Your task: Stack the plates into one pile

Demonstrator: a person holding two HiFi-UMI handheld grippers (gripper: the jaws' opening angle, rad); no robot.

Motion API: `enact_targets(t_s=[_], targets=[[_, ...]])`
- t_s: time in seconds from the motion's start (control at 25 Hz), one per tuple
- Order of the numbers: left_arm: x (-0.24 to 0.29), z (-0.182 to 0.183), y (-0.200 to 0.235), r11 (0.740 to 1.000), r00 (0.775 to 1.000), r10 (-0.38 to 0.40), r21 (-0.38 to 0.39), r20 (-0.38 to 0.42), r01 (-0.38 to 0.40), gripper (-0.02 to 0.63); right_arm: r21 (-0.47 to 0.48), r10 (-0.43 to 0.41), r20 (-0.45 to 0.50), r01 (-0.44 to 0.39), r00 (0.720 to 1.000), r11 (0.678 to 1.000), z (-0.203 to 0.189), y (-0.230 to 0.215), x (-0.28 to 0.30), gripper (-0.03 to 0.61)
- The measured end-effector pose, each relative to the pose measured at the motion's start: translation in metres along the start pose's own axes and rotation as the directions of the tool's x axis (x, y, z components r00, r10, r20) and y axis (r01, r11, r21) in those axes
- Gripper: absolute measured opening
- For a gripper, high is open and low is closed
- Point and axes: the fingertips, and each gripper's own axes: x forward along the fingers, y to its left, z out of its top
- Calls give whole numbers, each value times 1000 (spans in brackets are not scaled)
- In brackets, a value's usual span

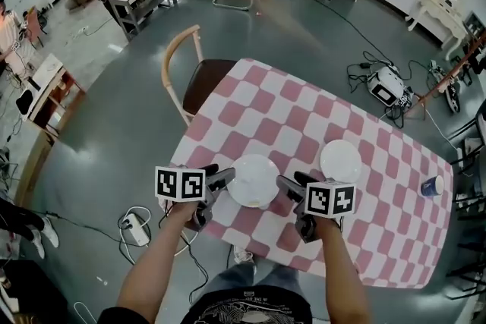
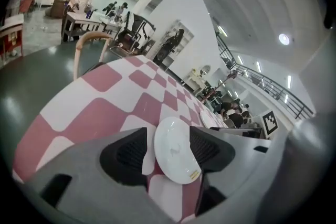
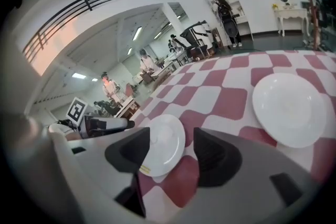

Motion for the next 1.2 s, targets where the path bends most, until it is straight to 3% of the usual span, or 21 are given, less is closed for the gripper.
enact_targets(t_s=[0.24, 0.48, 0.8, 1.04, 1.2], targets=[[12, -25, 6, 994, 992, -58, -102, -107, 47, 261, 83, 60, -93, -52, 994, 995, -26, -3, 16, 253], [17, -32, 12, 987, 987, -71, -150, -146, 48, 197, 158, 100, -158, -75, 982, 985, -45, -4, 28, 226], [24, -38, 10, 986, 978, -93, -157, -188, 64, 121, 269, 141, -143, -99, 980, 958, -47, -2, 35, 155], [26, -40, 16, 993, 978, -37, -120, -205, 12, 66, 242, 91, -170, -48, 981, 969, -52, -11, 37, 57], [24, -38, 16, 996, 981, -7, -92, -193, -11, 48, 272, 111, -130, -72, 985, 959, -48, -6, 31, 45]])
